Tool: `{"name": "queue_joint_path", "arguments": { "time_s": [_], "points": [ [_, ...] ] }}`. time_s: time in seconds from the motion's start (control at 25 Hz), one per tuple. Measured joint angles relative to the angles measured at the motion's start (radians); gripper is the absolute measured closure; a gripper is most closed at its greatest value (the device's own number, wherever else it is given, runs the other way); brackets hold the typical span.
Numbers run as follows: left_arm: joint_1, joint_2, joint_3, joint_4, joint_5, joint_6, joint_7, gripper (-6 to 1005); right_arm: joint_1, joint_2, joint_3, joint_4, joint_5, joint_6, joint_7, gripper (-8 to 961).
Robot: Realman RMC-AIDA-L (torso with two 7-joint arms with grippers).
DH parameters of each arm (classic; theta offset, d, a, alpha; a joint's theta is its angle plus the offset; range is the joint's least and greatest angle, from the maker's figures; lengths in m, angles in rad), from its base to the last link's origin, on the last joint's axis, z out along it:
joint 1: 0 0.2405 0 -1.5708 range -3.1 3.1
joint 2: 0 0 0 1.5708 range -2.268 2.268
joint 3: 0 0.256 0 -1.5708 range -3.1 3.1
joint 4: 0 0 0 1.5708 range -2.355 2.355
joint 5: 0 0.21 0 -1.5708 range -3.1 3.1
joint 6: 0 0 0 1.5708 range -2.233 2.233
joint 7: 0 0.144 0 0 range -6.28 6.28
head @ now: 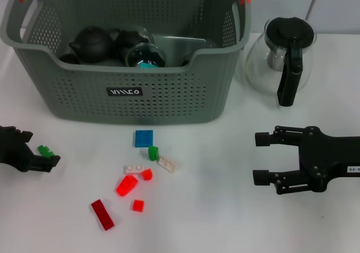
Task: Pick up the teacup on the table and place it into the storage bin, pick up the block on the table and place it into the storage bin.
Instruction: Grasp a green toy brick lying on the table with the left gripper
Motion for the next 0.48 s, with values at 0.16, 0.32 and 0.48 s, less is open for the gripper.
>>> {"name": "queue_joint_path", "arguments": {
  "time_s": [0.16,0.32,0.48],
  "points": [
    [0.012,-0.001,0.031,0.002,0.001,-0.031,0.013,91,-0.001,0.0,0.001,0.0,0.0,0.0,0.0,39],
    [0.013,-0.001,0.047,0.01,0.001,-0.039,0.013,94,-0.001,0.0,0.001,0.0,0.0,0.0,-0.001,39],
    [0.006,0.0,0.055,0.033,0.005,-0.053,0.012,100,-0.002,0.0,0.001,0.0,0.0,0.0,0.0,38]
  ]
}}
